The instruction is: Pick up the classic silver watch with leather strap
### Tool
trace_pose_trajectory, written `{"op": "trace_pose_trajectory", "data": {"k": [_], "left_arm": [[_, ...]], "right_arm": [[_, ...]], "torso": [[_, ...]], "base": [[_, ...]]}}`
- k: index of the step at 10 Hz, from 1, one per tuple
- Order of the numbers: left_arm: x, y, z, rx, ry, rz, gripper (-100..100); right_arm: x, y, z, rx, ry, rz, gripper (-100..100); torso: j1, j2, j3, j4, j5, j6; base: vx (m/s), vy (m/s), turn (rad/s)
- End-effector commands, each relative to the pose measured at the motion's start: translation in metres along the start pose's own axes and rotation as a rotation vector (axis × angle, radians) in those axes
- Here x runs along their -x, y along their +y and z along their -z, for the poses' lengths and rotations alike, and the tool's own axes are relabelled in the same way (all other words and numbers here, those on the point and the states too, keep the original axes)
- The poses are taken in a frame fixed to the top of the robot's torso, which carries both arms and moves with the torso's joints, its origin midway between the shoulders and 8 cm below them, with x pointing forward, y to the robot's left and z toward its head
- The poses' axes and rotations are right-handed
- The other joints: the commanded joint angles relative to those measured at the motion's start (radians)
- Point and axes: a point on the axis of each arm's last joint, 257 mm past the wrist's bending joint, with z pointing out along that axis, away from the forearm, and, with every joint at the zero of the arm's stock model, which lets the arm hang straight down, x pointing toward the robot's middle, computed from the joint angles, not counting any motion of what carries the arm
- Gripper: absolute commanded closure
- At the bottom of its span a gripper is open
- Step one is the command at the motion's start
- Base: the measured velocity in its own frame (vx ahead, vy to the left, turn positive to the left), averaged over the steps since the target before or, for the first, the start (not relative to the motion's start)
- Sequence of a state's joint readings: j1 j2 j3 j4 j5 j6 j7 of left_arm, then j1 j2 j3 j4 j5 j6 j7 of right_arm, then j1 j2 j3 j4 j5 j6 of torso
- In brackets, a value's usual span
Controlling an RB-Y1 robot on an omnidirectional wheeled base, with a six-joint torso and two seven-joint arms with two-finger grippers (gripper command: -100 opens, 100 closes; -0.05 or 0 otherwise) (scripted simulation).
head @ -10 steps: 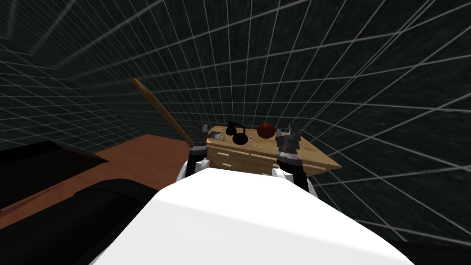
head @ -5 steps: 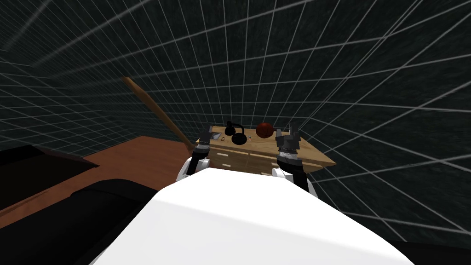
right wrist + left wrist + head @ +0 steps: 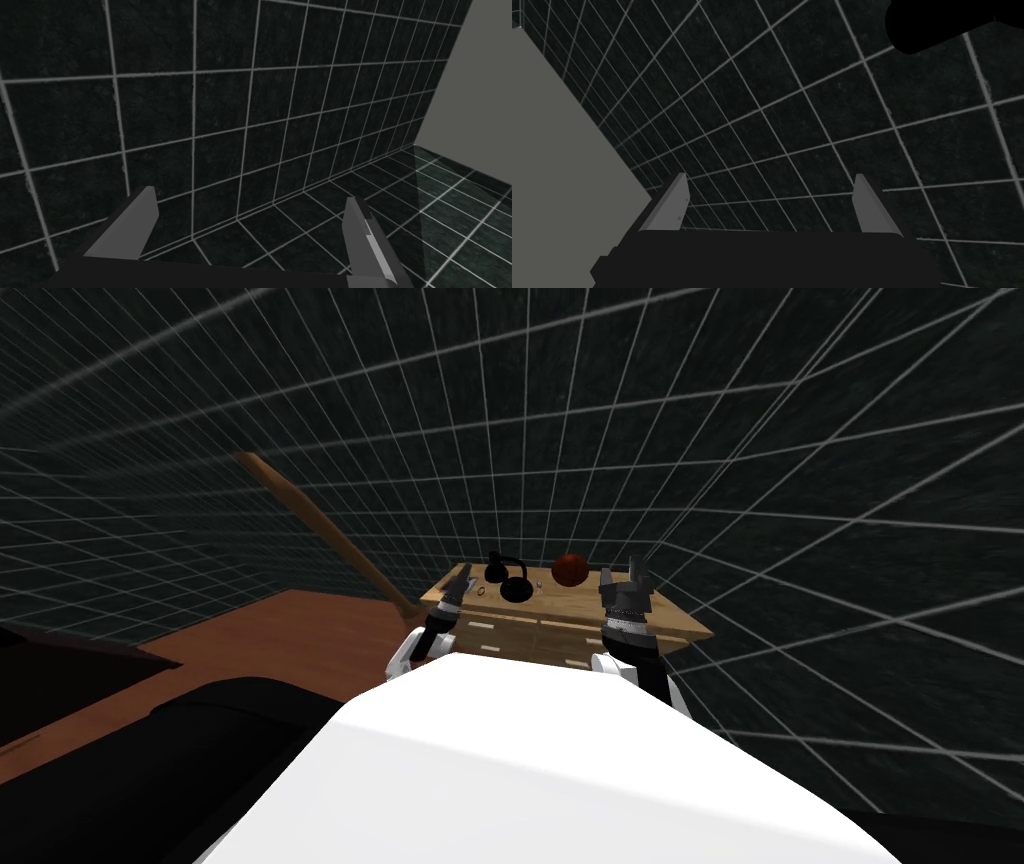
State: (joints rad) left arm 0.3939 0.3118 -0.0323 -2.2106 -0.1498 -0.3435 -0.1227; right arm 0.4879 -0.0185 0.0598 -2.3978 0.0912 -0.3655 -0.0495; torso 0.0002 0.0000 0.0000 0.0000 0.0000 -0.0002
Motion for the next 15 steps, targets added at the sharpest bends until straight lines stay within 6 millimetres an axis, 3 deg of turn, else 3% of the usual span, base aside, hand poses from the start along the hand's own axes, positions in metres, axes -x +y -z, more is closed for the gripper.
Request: {"op": "trace_pose_trajectory", "data": {"k": [1,5,6,9,11,12,15], "left_arm": [[-0.012,0.015,-0.002,0.034,0.047,-0.017,-100],[-0.043,0.071,0.004,0.152,0.199,-0.096,-100],[-0.043,0.072,0.005,0.151,0.205,-0.102,-100],[-0.056,0.119,0.016,0.246,0.314,-0.189,-100],[-0.06,0.15,0.026,0.312,0.376,-0.251,-100],[-0.059,0.152,0.027,0.315,0.382,-0.257,-100],[-0.054,0.199,0.045,0.413,0.467,-0.364,-100]], "right_arm": [[0.0,0.0,0.0,0.0,0.0,0.0,0],[0.0,0.0,0.0,0.0,0.0,0.0,0],[0.0,0.0,0.0,0.0,0.0,0.0,0],[0.0,0.0,0.0,0.0,0.0,0.0,0],[0.0,0.0,0.0,0.0,0.0,0.0,0],[0.0,0.0,0.0,0.0,0.0,0.0,0],[0.0,0.0,0.0,0.0,0.0,0.0,0]], "torso": [[0.0,0.0,0.0,0.0,0.0,0.0],[0.0,0.0,0.0,0.0,0.0,0.0],[0.0,0.0,0.0,0.0,0.0,0.0],[-0.001,0.0,0.0,0.0,0.0,0.0],[0.0,0.0,0.0,0.0,0.0,0.0],[0.0,0.0,0.0,0.0,0.0,0.0],[0.0,0.0,0.0,0.0,0.0,0.0]], "base": [[-0.002,-0.004,-0.077],[-0.007,-0.007,-0.142],[-0.004,-0.005,-0.036],[-0.007,-0.01,-0.137],[-0.008,-0.007,-0.159],[-0.005,0.0,-0.027],[-0.004,-0.002,-0.119]]}}
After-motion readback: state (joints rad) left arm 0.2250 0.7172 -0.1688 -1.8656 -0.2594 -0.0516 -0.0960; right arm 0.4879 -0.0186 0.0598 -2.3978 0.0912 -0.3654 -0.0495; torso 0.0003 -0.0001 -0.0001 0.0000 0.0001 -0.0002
